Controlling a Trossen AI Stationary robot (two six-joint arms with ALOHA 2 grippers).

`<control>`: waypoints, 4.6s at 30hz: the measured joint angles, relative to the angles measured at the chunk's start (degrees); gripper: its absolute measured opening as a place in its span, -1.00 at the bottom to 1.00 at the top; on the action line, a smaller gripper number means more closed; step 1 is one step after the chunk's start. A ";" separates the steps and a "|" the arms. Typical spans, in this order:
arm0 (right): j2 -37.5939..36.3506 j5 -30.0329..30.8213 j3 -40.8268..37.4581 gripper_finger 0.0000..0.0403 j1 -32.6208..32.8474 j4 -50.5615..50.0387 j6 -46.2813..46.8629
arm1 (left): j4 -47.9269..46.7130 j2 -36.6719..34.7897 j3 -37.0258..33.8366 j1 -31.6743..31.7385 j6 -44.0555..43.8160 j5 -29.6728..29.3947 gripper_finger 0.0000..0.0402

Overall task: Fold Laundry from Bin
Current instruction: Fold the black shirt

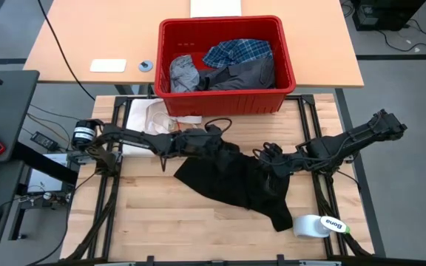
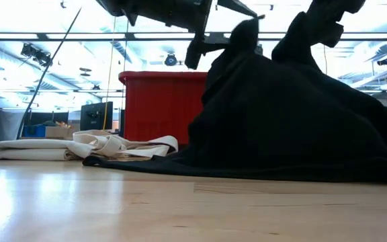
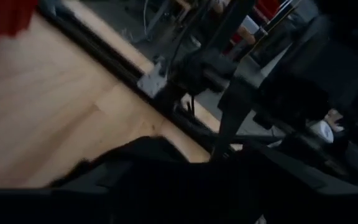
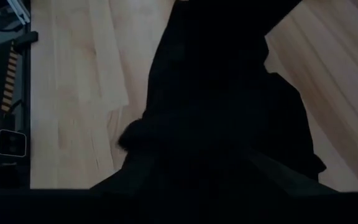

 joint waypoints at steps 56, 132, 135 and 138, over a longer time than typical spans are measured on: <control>6.05 -2.16 -1.73 -0.12 -1.29 8.93 -7.63 | -70.80 -3.53 0.00 -17.23 4.46 1.60 0.15; 6.49 10.52 4.46 -0.18 5.17 2.63 -18.03 | -26.41 -6.20 1.79 -4.79 -2.97 16.63 -0.96; 8.43 8.60 4.46 -0.12 3.18 5.79 -21.51 | -24.62 -6.16 1.79 -4.81 -3.03 15.25 -0.96; 10.19 4.17 4.46 -0.02 0.90 8.47 -23.54 | -23.23 -6.24 1.79 -4.81 -3.10 15.18 -0.96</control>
